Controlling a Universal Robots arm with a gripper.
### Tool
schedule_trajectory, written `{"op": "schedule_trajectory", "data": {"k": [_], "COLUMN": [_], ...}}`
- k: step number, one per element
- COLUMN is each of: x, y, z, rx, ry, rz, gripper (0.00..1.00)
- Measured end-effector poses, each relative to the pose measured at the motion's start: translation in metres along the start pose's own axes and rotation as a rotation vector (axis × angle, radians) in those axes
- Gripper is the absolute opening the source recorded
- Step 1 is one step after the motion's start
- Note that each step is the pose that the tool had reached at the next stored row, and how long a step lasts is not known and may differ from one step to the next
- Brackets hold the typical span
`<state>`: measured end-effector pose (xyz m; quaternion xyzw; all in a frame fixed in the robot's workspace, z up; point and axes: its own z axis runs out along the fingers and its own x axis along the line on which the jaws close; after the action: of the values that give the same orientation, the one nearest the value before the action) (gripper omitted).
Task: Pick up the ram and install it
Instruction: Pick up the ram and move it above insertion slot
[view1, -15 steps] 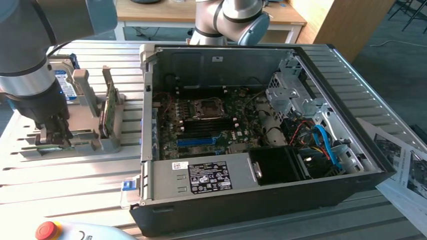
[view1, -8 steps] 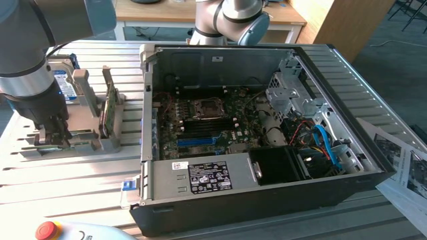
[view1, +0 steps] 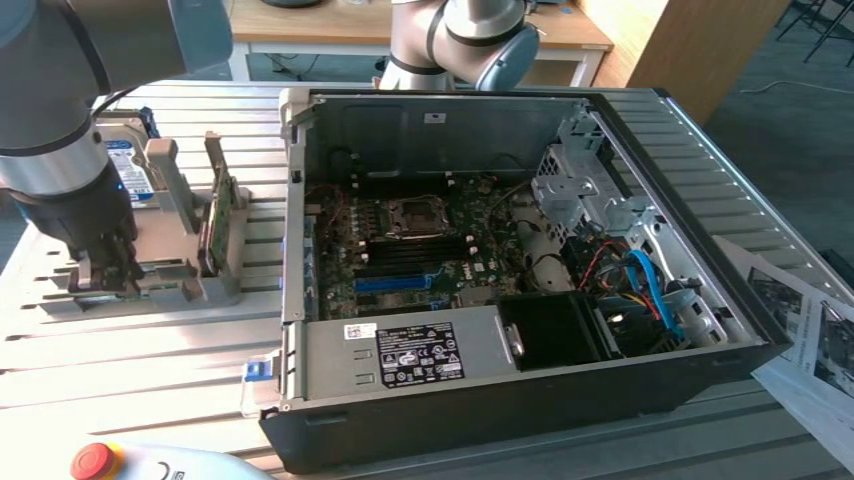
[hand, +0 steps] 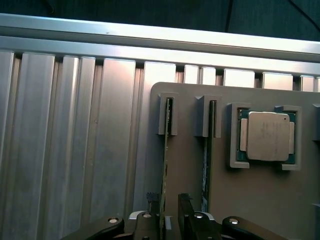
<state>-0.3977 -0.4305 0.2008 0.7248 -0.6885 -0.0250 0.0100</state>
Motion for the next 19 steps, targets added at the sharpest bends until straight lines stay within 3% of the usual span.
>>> {"op": "schedule_trajectory", "data": {"k": [19], "x": [0.0025], "y": [0.0001], "z": [0.0000], "rx": [0.0001], "ry": [-0.0001], "rz": [0.000], "gripper": [0.27]}}
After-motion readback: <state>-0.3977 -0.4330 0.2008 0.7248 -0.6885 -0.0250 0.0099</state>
